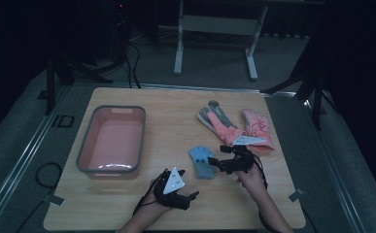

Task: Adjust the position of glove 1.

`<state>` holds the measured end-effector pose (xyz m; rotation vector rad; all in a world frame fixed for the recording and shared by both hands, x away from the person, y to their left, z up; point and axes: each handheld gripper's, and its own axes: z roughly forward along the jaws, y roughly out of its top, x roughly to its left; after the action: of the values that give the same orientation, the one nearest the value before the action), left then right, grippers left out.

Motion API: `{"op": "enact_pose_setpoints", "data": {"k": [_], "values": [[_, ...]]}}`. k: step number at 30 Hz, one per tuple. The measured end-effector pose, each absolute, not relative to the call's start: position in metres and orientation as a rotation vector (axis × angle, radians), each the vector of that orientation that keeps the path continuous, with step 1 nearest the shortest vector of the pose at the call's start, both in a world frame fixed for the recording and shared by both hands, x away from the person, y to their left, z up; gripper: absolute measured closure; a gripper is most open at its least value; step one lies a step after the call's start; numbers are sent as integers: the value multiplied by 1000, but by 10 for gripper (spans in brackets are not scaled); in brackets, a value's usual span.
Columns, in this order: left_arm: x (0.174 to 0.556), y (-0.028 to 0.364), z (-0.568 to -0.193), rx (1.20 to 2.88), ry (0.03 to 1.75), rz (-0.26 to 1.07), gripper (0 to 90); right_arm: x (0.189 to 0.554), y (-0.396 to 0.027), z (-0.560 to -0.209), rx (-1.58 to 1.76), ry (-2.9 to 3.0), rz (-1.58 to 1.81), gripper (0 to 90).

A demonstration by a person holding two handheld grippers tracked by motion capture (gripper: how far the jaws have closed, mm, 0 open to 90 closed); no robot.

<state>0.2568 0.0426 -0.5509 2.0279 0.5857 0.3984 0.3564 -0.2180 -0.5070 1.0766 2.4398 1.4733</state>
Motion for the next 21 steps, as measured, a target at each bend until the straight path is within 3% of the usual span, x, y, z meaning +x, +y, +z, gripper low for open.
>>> {"op": "enact_pose_setpoints", "data": {"k": [5,6,7,8,9,10,11,13,15,19,21], "values": [[268,31,-544,2042,525,394,152,360,-215,-507,1052,2477,1434,109],[271,28,-542,2046,514,400,152,362,-213,-506,1046,2471,1415,155],[274,25,-540,2051,495,395,153,363,-211,-505,1039,2461,1401,286],[276,22,-538,2056,478,401,153,363,-211,-505,1039,2461,1401,286],[280,18,-534,2065,446,409,155,365,-210,-504,1036,2452,1358,387],[282,14,-533,2074,432,405,165,371,-207,-502,1048,2456,1298,555],[285,10,-533,2087,423,405,165,375,-205,-502,1059,2464,1305,573],[289,4,-533,2112,402,394,165,383,-200,-504,1104,2478,1300,577],[294,-3,-537,2142,395,386,165,390,-194,-510,1145,2481,1258,512],[302,-7,-544,2194,398,374,256,395,-187,-524,1192,2481,1198,463],[305,-7,-546,2219,391,365,352,397,-184,-533,1210,2486,1182,448]]}}
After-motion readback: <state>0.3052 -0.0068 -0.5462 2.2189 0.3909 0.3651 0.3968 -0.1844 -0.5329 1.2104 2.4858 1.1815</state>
